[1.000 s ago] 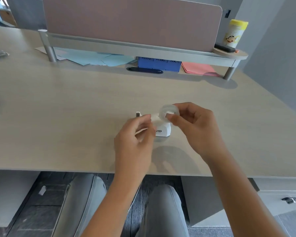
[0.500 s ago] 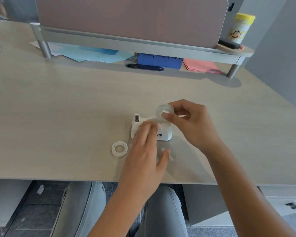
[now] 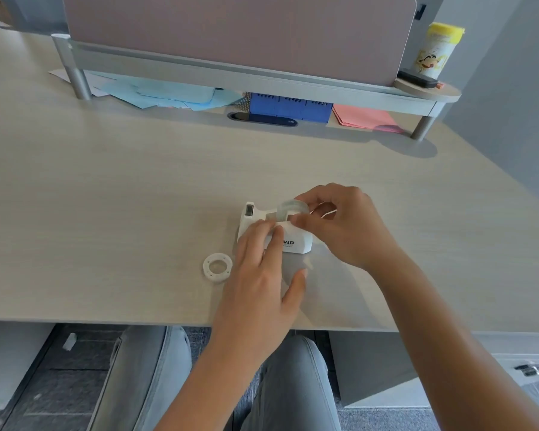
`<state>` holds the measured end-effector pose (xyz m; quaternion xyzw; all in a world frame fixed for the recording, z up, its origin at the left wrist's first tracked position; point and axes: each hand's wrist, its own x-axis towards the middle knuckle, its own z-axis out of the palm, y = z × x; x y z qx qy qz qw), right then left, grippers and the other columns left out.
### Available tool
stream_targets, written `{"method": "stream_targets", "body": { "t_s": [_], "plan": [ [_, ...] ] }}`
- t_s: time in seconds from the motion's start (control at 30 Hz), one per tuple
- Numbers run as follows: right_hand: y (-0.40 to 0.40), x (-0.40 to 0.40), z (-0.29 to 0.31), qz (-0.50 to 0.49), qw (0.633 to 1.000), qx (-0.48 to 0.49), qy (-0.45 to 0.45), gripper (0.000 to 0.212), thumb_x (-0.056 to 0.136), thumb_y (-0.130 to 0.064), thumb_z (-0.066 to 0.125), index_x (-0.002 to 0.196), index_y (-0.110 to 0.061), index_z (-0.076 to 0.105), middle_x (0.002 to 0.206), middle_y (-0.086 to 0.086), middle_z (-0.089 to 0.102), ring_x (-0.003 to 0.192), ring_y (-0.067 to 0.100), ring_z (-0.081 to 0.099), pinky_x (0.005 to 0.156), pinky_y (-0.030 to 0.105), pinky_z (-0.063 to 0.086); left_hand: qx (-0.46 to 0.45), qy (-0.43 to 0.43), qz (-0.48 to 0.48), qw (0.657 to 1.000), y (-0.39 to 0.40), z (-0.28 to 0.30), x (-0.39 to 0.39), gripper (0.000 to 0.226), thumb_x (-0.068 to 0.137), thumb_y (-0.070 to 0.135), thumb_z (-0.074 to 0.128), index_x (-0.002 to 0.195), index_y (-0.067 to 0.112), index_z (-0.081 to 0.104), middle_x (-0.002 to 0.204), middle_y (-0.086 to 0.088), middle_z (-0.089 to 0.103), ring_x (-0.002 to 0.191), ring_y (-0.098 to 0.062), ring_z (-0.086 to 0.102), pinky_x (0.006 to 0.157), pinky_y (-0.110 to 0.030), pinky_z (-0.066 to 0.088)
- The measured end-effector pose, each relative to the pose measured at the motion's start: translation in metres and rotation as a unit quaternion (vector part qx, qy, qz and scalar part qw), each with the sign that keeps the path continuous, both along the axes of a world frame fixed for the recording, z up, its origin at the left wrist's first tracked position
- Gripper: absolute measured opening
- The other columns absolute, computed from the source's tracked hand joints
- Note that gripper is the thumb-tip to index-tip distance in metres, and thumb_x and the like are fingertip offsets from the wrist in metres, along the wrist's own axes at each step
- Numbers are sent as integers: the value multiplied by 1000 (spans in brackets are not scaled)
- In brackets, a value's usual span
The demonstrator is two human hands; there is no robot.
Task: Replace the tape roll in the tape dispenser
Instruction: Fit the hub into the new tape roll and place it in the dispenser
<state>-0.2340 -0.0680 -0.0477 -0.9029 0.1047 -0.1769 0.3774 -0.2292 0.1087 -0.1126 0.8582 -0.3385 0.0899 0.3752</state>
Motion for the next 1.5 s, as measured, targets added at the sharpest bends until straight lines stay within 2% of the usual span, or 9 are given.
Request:
{"method": "stream_targets", "body": {
  "t_s": [0.1, 0.23, 0.43, 0.67, 0.87, 0.97, 1.07, 1.37, 1.5],
  "plan": [
    [2, 1, 9, -1, 998, -47, 36, 11, 88, -26, 80, 99, -26, 82, 92, -9, 73, 81, 9, 67, 69, 16, 48, 10, -14, 8, 1000, -1, -2, 0, 61, 98, 40, 55, 147, 4, 49, 151, -2, 43, 149, -20, 35, 118, -35, 42],
    [6, 5, 22, 23, 985, -144, 94, 24, 97, -17, 66, 112, -28, 81, 87, -17, 60, 80, 2, 58, 68, 8, 41, 22, -15, 15, 1000, 0, -3, 1, 62, 99, 42, 50, 148, 4, 47, 152, -3, 44, 149, -21, 36, 114, -40, 47],
    [10, 11, 34, 10, 968, -218, 125, 20, 94, -12, 65, 109, -19, 76, 103, -1, 72, 98, 21, 67, 88, 37, 58, 44, -16, 20, 999, -2, -4, 1, 67, 98, 48, 44, 151, 6, 44, 156, -3, 42, 150, -20, 34, 112, -40, 49],
    [18, 20, 32, 5, 954, -264, 144, 21, 91, -11, 63, 102, -24, 76, 104, 8, 70, 90, 28, 69, 79, 41, 61, 55, -18, 20, 998, -3, -5, 1, 74, 94, 52, 44, 154, 8, 39, 159, -2, 39, 151, -19, 33, 110, -39, 52],
    [14, 12, 26, 7, 963, -251, 102, 20, 93, -12, 63, 103, -21, 77, 98, 0, 72, 89, 20, 68, 78, 31, 56, 63, -26, 18, 998, -2, -5, -1, 78, 92, 52, 46, 155, 8, 37, 160, -3, 38, 152, -20, 31, 111, -37, 50],
    [12, 3, 16, 12, 979, -196, 62, 14, 95, -13, 66, 104, -18, 75, 95, -4, 71, 79, 5, 61, 73, 13, 49, 68, -35, 29, 997, -2, -4, -1, 75, 93, 52, 47, 152, 6, 41, 156, -5, 43, 149, -23, 37, 112, -41, 49],
    [7, 0, 9, 7, 987, -154, 34, 10, 94, -14, 71, 102, -17, 75, 95, -3, 71, 78, 0, 61, 70, 6, 45, 68, -38, 42, 996, -3, -2, -2, 72, 92, 50, 50, 151, 11, 41, 153, -5, 45, 147, -24, 40, 111, -43, 49],
    [-8, -3, 30, 28, 988, -150, 28, 4, 91, -20, 77, 94, -18, 79, 78, -15, 72, 76, 11, 73, 67, 17, 49, 73, -47, 38, 995, -4, -2, -3, 66, 93, 42, 58, 150, 11, 43, 153, -8, 44, 147, -27, 41, 111, -45, 48],
    [-6, -1, 27, 37, 986, -158, 39, 4, 90, -20, 79, 94, -19, 80, 83, -8, 76, 78, 13, 73, 70, 22, 55, 80, -44, 40, 995, -5, 0, -5, 68, 93, 43, 58, 150, 10, 42, 153, -9, 44, 147, -29, 40, 109, -45, 50]
  ]
}}
